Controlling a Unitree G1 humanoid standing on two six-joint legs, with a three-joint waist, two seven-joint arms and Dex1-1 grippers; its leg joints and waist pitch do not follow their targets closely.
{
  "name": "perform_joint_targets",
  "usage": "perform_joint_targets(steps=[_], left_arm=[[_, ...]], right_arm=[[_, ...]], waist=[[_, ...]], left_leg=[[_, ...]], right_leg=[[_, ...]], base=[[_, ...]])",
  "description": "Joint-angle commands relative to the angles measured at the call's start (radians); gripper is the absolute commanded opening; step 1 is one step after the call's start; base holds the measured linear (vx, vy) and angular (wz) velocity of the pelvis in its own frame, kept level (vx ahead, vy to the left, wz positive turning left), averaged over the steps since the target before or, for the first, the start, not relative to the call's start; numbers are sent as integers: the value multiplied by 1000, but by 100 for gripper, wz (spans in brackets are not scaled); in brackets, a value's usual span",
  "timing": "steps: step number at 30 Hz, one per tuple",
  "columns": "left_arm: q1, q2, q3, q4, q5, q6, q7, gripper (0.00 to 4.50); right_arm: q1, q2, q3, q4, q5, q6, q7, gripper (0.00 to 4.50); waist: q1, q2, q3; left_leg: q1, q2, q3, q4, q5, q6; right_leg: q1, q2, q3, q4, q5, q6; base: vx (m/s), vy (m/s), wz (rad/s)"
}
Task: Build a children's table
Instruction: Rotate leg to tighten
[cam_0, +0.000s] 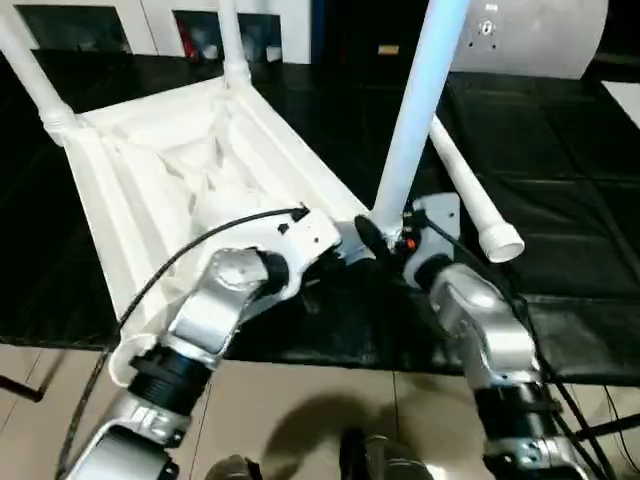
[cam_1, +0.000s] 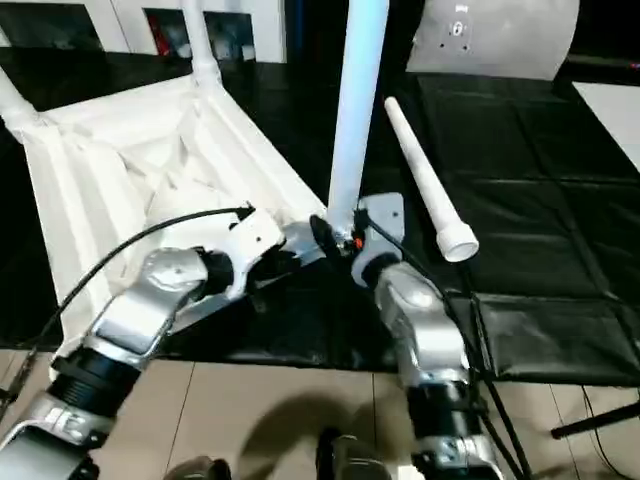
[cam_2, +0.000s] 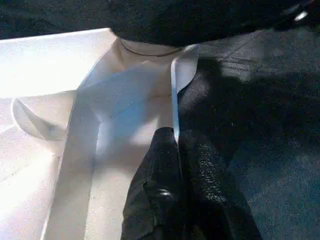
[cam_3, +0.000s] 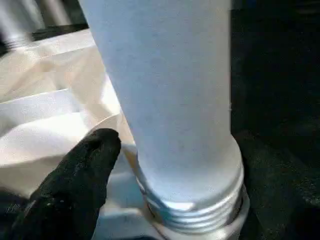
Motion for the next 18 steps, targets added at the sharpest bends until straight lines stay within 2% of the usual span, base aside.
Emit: perform_joint_targets(steps=[1,3,6,8,9,11,12,13,14,16,18], left_arm=[[-2,34,-18,-17,-4,-48,-52,0],[0,62,-23,-13,-15,-71,-98,0],[0,121,-39,2,-33,-133,-193,0],[-1,150,-48,3,-45,-163,-252,0],[-3,179,-61,7,-55,-193,-314,0],[-4,189,-67,9,-59,-203,-336,0],[-7,204,-76,14,-64,-219,-369,0],[-14,227,-92,20,-73,-239,-421,0],[-19,238,-101,23,-79,-242,-451,0],[-26,255,-116,29,-85,-255,-496,0],[-32,265,-128,36,-84,-273,-528,0]], right_arm=[[18,-34,47,-46,40,-16,132,435],[16,-71,33,-45,46,-22,170,444],[11,-161,41,-42,48,-39,285,444],[10,-206,51,-42,52,-48,353,444],[8,-250,68,-47,58,-51,423,444],[7,-267,76,-50,62,-51,452,444],[8,-291,91,-56,68,-50,498,444],[9,-334,123,-64,79,-45,592,444],[5,-355,141,-63,75,-50,632,444],[-7,-374,162,-49,64,-69,665,444],[-21,-379,175,-28,54,-90,685,444]], waist=[[9,9,-100],[13,10,-100],[20,14,-100],[25,12,-98],[31,11,-99],[36,12,-99],[38,12,-100],[49,13,-103],[52,13,-103],[58,13,-102],[65,10,-102]], left_leg=[[-12,33,-4,-56,-41,153],[-12,34,-5,-56,-44,153],[-6,35,-3,-56,-60,139],[-4,36,-2,-57,-67,138],[-1,38,-2,-58,-73,137],[0,41,-1,-58,-63,136],[0,42,-1,-58,-57,136],[1,43,-1,-57,-46,141],[1,43,0,-57,-44,145],[2,46,0,-58,-36,148],[1,46,1,-58,-42,137]], right_leg=[[86,-89,64,-59,-342,-95],[87,-88,62,-58,-345,-100],[85,-87,64,-60,-371,-95],[83,-87,63,-63,-378,-95],[83,-88,64,-62,-379,-98],[81,-88,67,-57,-363,-110],[81,-89,68,-56,-357,-114],[83,-90,68,-52,-340,-122],[82,-90,69,-51,-332,-126],[80,-90,71,-47,-319,-135],[81,-91,70,-48,-332,-137]], base=[[0,0,0],[0,0,0],[0,0,0],[0,0,0],[0,0,0],[0,0,0],[0,0,0],[0,0,0],[0,0,0],[0,0,0],[0,0,0]])
